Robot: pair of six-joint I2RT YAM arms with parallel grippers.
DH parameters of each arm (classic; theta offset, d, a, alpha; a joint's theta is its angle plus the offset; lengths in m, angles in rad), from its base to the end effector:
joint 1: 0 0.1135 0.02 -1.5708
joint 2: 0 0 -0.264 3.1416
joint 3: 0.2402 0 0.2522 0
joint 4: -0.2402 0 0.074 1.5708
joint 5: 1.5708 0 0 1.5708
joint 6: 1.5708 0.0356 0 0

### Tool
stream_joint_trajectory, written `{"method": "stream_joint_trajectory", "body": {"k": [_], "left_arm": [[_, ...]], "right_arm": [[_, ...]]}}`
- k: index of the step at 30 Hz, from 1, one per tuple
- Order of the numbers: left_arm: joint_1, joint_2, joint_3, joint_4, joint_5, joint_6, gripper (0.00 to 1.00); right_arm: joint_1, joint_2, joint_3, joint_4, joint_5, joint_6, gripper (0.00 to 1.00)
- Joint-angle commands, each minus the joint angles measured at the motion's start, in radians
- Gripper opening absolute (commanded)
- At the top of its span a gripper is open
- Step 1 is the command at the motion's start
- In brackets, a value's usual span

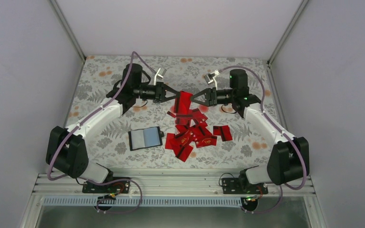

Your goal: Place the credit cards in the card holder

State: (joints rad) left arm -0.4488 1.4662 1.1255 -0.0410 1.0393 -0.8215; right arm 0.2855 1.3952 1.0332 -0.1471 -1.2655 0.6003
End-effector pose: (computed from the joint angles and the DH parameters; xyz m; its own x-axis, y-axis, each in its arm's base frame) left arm 0.2829 -0.1703 0.3165 -0.9173 0.0299 -0.3970 0.3950 0.1929 -0.8982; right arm 0.2765 0.1166 0.3015 -0.8851 -0.0828 -0.4579 -0.4651 0.1220 0.8768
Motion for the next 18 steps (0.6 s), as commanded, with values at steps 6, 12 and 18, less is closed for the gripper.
{"method": "stream_joint_trajectory", "body": {"k": [6, 12, 18], "left_arm": [[-0.008, -0.02, 0.021, 0.032, 0.05, -0.022, 0.02], [-0.011, -0.022, 0.03, -0.002, 0.043, 0.0, 0.03], [-0.019, -0.008, 0.114, -0.22, -0.036, 0.14, 0.04]], "right_arm": [[-0.001, -0.016, 0.051, 0.013, -0.039, 0.009, 0.04], [-0.002, -0.013, 0.066, -0.054, 0.027, -0.022, 0.04], [-0.001, 0.015, 0.1, -0.237, 0.186, -0.116, 0.04]]}}
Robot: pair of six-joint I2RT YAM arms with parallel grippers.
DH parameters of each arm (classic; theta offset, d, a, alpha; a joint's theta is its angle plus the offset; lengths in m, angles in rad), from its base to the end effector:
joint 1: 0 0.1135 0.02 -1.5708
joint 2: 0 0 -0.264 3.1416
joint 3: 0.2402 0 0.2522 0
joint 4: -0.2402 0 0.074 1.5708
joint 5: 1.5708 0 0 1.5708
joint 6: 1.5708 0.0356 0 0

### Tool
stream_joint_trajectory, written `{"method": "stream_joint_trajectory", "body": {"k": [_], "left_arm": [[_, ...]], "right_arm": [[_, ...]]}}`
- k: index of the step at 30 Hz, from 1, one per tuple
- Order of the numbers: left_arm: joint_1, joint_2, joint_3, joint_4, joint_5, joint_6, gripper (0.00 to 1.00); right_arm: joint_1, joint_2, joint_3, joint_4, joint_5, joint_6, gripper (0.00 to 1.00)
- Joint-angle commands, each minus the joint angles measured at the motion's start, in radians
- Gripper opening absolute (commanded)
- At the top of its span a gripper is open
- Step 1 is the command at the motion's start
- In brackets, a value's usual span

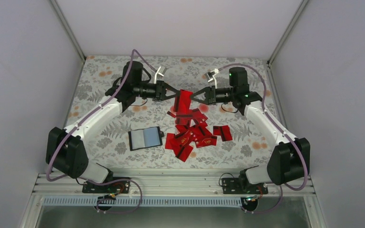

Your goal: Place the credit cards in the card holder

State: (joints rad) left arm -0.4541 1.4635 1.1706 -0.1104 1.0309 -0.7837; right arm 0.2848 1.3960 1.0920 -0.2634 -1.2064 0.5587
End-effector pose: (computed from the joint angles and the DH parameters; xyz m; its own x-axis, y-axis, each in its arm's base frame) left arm 0.2818 -0.1715 0.3265 -0.9095 0.0401 -0.4139 0.4129 0.2036 -0.8877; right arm 0.2775 0.1159 0.3108 -0.8913 -0.0641 -0.4489 -0.4527 0.1824 0.8728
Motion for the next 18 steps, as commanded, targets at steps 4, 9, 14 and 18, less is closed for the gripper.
{"method": "stream_joint_trajectory", "body": {"k": [4, 9, 14, 18], "left_arm": [[-0.015, -0.004, 0.105, -0.274, -0.126, 0.166, 0.08], [-0.017, -0.005, 0.09, -0.301, -0.163, 0.186, 0.1], [-0.02, -0.014, 0.063, -0.291, -0.172, 0.184, 0.04], [-0.02, -0.028, 0.037, -0.285, -0.196, 0.181, 0.02]], "right_arm": [[-0.001, 0.01, 0.025, -0.146, 0.178, -0.076, 0.04], [-0.001, 0.007, 0.01, -0.155, 0.204, -0.075, 0.04], [0.0, 0.003, -0.005, -0.15, 0.222, -0.061, 0.04], [0.0, 0.015, -0.007, -0.187, 0.303, -0.061, 0.04]]}}
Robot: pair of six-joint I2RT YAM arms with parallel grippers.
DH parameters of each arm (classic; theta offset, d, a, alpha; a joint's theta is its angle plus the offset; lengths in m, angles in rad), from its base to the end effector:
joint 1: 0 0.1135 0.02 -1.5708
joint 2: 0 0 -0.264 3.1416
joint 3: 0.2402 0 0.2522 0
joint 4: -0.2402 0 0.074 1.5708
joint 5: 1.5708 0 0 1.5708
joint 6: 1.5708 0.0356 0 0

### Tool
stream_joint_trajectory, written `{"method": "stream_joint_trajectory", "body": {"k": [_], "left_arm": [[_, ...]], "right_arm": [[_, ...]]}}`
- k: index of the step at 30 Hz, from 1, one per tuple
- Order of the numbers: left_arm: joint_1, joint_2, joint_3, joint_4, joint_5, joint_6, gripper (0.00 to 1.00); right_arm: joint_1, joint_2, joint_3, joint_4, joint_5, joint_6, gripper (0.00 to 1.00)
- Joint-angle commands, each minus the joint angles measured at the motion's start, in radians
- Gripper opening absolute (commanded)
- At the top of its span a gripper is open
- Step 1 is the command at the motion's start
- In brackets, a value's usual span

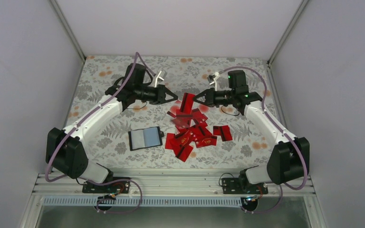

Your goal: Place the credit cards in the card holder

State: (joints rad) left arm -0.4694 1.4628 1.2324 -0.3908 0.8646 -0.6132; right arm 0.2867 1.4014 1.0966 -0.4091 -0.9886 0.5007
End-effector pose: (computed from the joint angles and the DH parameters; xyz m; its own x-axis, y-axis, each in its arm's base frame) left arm 0.2755 -0.1701 0.3219 -0.9110 0.0433 -0.4102 0.3926 0.3959 -0.8301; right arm 0.2773 0.1128 0.2962 -0.9163 0.0051 -0.4005 -0.3661 0.3950 0.8426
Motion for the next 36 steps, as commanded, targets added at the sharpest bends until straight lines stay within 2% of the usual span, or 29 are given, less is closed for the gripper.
{"method": "stream_joint_trajectory", "body": {"k": [1, 3, 4, 5, 10, 12, 15, 18, 22, 25, 32, 36], "left_arm": [[-0.006, -0.027, -0.026, -0.025, -0.049, 0.027, 0.02], [-0.008, -0.033, -0.032, -0.07, -0.099, 0.067, 0.03], [-0.007, -0.045, -0.046, -0.064, -0.102, 0.082, 0.08], [-0.007, -0.058, -0.078, -0.04, -0.091, 0.09, 0.21], [-0.004, -0.131, -0.216, 0.143, -0.009, 0.068, 0.65], [0.001, -0.143, -0.256, 0.214, 0.024, 0.05, 0.76], [0.008, -0.15, -0.295, 0.318, 0.076, 0.014, 0.85], [0.024, -0.146, -0.315, 0.398, 0.117, -0.024, 0.84], [0.042, -0.126, -0.326, 0.524, 0.178, -0.098, 0.71], [0.043, -0.099, -0.308, 0.541, 0.205, -0.107, 0.61], [0.041, -0.064, -0.27, 0.556, 0.267, -0.114, 0.5], [0.04, -0.056, -0.248, 0.57, 0.288, -0.124, 0.39]], "right_arm": [[-0.002, 0.016, -0.013, -0.052, 0.106, -0.008, 0.04], [-0.003, 0.027, -0.021, -0.055, 0.113, -0.012, 0.04], [-0.003, 0.028, -0.026, -0.047, 0.097, -0.016, 0.04], [-0.002, 0.026, -0.031, -0.037, 0.073, -0.018, 0.04], [-0.002, 0.011, -0.029, 0.006, -0.036, -0.014, 0.04], [-0.002, 0.008, -0.03, 0.031, -0.083, 0.006, 0.04], [-0.002, -0.006, -0.032, 0.083, -0.143, 0.053, 0.04], [-0.002, -0.007, -0.02, 0.107, -0.193, 0.08, 0.04], [-0.003, -0.009, 0.01, 0.116, -0.256, 0.091, 0.04], [-0.001, -0.01, 0.032, 0.127, -0.295, 0.104, 0.04], [0.012, -0.01, 0.065, 0.138, -0.326, 0.12, 0.04], [0.021, -0.004, 0.073, 0.155, -0.328, 0.136, 0.04]]}}
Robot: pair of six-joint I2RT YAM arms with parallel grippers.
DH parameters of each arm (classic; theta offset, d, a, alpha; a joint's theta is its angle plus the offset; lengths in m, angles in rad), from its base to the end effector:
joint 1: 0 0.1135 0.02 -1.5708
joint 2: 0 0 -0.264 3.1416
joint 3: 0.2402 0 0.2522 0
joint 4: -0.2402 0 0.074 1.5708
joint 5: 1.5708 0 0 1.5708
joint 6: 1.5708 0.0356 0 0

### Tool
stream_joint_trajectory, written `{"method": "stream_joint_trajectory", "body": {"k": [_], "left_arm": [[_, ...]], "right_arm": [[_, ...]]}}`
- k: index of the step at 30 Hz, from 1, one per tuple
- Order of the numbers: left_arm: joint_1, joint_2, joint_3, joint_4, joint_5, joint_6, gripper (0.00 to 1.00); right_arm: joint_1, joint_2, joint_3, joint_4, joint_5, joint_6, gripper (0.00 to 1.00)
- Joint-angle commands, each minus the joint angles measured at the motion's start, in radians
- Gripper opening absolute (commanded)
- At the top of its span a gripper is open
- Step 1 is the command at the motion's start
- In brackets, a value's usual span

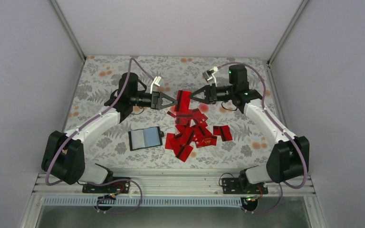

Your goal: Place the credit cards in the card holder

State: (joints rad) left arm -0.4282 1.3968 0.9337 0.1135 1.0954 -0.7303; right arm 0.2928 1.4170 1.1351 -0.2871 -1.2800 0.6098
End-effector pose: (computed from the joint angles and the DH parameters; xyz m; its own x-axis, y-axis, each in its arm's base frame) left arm 0.2644 -0.1555 0.2868 -0.8658 0.0596 -0.4968 0.4998 0.1467 -0.8536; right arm 0.2798 0.1200 0.3185 -0.9128 -0.1037 -0.3950 -0.4058 0.1231 0.9056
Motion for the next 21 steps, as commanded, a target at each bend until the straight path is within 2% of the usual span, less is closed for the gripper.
{"method": "stream_joint_trajectory", "body": {"k": [1, 10, 11, 13, 17, 18, 21], "left_arm": [[-0.001, 0.013, 0.055, 0.069, 0.063, -0.009, 0.38], [-0.006, 0.027, 0.051, 0.113, 0.088, -0.036, 0.2], [-0.006, 0.027, 0.051, 0.117, 0.09, -0.039, 0.17], [-0.005, 0.024, 0.049, 0.125, 0.087, -0.045, 0.04], [-0.003, 0.007, 0.043, 0.092, 0.065, -0.051, 0.02], [0.0, -0.001, 0.049, 0.038, 0.046, -0.028, 0.02], [0.016, -0.049, 0.039, -0.126, -0.012, 0.046, 0.02]], "right_arm": [[0.019, -0.016, 0.036, 0.038, -0.036, 0.03, 0.04], [0.044, -0.003, 0.057, 0.046, -0.035, 0.033, 0.04], [0.046, -0.002, 0.057, 0.048, -0.035, 0.034, 0.04], [0.049, 0.001, 0.058, 0.048, -0.033, 0.033, 0.04], [0.054, 0.008, 0.062, 0.029, -0.02, 0.025, 0.04], [0.054, 0.019, 0.073, 0.0, -0.012, 0.004, 0.07], [0.053, 0.06, 0.131, -0.163, 0.053, -0.132, 0.36]]}}
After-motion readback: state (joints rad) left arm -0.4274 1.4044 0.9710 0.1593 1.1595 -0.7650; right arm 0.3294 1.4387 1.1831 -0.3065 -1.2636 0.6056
